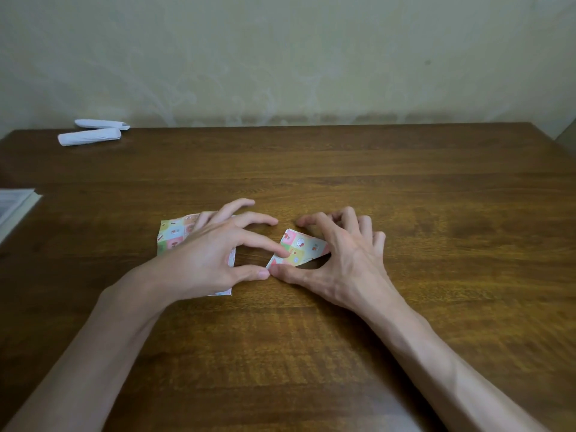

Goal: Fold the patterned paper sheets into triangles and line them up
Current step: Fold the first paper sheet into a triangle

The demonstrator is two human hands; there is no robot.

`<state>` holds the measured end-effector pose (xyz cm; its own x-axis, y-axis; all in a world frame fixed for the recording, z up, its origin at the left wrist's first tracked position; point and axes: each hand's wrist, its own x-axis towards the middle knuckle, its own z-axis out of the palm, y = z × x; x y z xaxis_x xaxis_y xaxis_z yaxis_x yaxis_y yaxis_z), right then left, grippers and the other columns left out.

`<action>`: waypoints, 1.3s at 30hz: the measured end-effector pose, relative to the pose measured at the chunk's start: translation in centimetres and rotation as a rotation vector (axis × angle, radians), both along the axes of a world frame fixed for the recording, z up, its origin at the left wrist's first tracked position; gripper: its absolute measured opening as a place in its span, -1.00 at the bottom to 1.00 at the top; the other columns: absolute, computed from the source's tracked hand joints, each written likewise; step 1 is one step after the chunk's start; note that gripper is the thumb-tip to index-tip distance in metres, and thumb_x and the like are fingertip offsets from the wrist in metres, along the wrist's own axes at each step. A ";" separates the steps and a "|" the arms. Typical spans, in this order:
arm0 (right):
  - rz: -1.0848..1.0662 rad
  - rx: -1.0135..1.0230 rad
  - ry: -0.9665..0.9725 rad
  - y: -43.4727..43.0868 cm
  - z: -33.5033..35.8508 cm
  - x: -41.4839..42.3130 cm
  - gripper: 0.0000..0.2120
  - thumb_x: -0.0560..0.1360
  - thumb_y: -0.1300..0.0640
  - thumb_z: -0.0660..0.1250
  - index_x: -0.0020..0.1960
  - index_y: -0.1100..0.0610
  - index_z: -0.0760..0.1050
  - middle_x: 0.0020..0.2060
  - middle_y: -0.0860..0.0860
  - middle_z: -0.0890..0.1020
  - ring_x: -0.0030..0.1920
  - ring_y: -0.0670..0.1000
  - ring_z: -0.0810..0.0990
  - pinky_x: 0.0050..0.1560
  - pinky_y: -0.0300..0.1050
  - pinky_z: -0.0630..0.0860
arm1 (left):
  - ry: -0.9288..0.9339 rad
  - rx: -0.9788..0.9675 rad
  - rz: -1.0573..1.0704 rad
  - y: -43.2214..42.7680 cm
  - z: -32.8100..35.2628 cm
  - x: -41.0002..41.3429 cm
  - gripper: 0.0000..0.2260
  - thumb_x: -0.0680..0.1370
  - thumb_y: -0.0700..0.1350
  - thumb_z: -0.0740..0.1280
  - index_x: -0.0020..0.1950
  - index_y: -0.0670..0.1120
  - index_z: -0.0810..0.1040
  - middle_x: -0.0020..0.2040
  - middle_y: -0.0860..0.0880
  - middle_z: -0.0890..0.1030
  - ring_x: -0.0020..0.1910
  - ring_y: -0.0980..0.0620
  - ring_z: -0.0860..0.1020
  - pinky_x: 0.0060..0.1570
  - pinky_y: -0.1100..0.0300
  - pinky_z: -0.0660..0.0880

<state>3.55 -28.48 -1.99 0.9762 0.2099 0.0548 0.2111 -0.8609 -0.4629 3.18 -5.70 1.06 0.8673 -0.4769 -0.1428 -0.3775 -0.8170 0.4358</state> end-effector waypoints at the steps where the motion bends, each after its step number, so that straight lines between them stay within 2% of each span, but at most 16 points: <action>1: -0.001 -0.002 -0.001 0.1 0.0 -0.1 -0.19 0.17 -0.61 0.38 0.34 -0.31 0.39 0.17 -0.16 0.31 0.23 -0.06 0.25 0.17 -0.07 0.16 | 0.005 0.003 -0.001 0.0 0.0 0.0 -0.69 0.53 0.19 0.43 0.22 0.52 0.52 0.50 0.50 0.18 0.56 0.39 -0.20 0.40 0.09 -0.12; 8: 0.041 0.016 0.122 -0.6 1.2 0.6 -0.37 0.35 -0.44 0.44 0.37 -0.34 0.40 0.21 -0.17 0.30 0.29 -0.07 0.24 0.19 -0.10 0.14 | 0.028 -0.002 0.006 0.2 0.1 0.0 -0.68 0.52 0.24 0.38 0.24 0.54 0.51 0.51 0.49 0.17 0.57 0.37 -0.20 0.42 0.07 -0.12; 12: 0.047 0.062 0.144 -0.8 1.5 0.6 -0.47 0.40 -0.31 0.48 0.33 -0.34 0.44 0.21 -0.18 0.34 0.29 -0.09 0.27 0.18 -0.11 0.12 | -0.028 -0.036 0.032 -0.2 -0.1 0.0 -0.65 0.43 0.43 0.21 0.19 0.53 0.55 0.49 0.47 0.25 0.57 0.37 -0.17 0.40 0.10 -0.10; 16: 0.065 0.156 0.222 -2.1 2.2 1.4 -0.55 0.49 -0.05 0.51 0.30 -0.31 0.46 0.20 -0.14 0.47 0.32 -0.03 0.41 0.31 -0.03 0.25 | -0.075 -0.002 0.066 -0.8 -0.4 0.2 -0.77 0.49 0.30 0.38 0.14 0.50 0.58 0.46 0.43 0.30 0.58 0.34 -0.12 0.37 0.12 -0.08; 18: 0.065 0.234 0.214 -2.5 2.0 1.6 -0.58 0.49 0.06 0.51 0.26 -0.29 0.50 0.14 -0.15 0.53 0.23 -0.06 0.48 0.37 0.03 0.36 | -0.081 -0.001 0.060 -0.7 -0.6 0.2 -0.76 0.50 0.26 0.41 0.15 0.49 0.59 0.45 0.43 0.30 0.58 0.34 -0.11 0.37 0.13 -0.08; 21: 0.006 0.414 0.146 -2.7 1.2 1.9 -0.63 0.50 0.27 0.44 0.14 -0.16 0.62 -0.05 -0.13 0.62 -0.03 -0.11 0.56 0.19 -0.05 0.54 | -0.103 -0.016 0.052 -0.6 -0.7 0.2 -0.75 0.49 0.32 0.37 0.16 0.46 0.60 0.43 0.45 0.31 0.57 0.37 -0.09 0.35 0.15 -0.07; 23: -0.020 0.505 0.116 -2.9 1.0 2.1 -0.61 0.49 0.36 0.39 0.07 -0.12 0.65 -0.13 -0.09 0.67 -0.16 -0.15 0.57 0.07 -0.13 0.57 | -0.156 -0.046 0.064 -0.8 -1.0 0.1 -0.67 0.45 0.48 0.28 0.13 0.43 0.62 0.40 0.44 0.36 0.56 0.39 -0.02 0.35 0.16 -0.01; 25: -0.004 0.579 0.109 -3.3 1.0 2.2 -0.58 0.49 0.42 0.36 0.06 -0.10 0.66 -0.15 -0.07 0.69 -0.23 -0.20 0.56 -0.01 -0.22 0.53 | -0.234 -0.067 0.085 -1.5 -1.3 -0.1 -0.58 0.42 0.53 0.21 0.09 0.37 0.64 0.36 0.41 0.44 0.53 0.37 0.12 0.39 0.11 0.10; 29: 0.053 0.680 0.115 -3.8 1.2 2.1 -0.66 0.52 0.41 0.40 0.10 0.00 0.66 -0.11 0.01 0.70 -0.15 -0.15 0.62 0.01 -0.33 0.53 | -0.323 -0.068 0.100 -2.8 -2.1 -0.6 -0.65 0.46 0.44 0.30 0.06 0.26 0.59 0.26 0.35 0.48 0.38 0.27 0.36 0.36 0.08 0.29; 34: 0.094 0.738 0.053 -3.9 1.2 2.2 -0.79 0.55 0.31 0.47 0.09 0.03 0.67 -0.12 -0.02 0.72 -0.06 -0.02 0.69 0.04 -0.26 0.58 | -0.355 -0.122 0.139 -3.1 -2.2 -1.1 -0.71 0.47 0.38 0.33 0.06 0.25 0.51 0.24 0.32 0.49 0.26 0.27 0.41 0.23 0.15 0.34; 39: 0.125 0.733 -0.038 -3.6 1.6 2.1 -0.87 0.56 0.22 0.47 0.05 0.02 0.70 -0.11 -0.10 0.73 -0.06 -0.03 0.70 0.06 -0.10 0.63 | -0.411 -0.216 0.183 -3.4 -2.0 -1.1 -0.82 0.57 0.18 0.34 0.14 0.20 0.57 0.26 0.28 0.56 0.27 0.25 0.49 0.27 0.13 0.42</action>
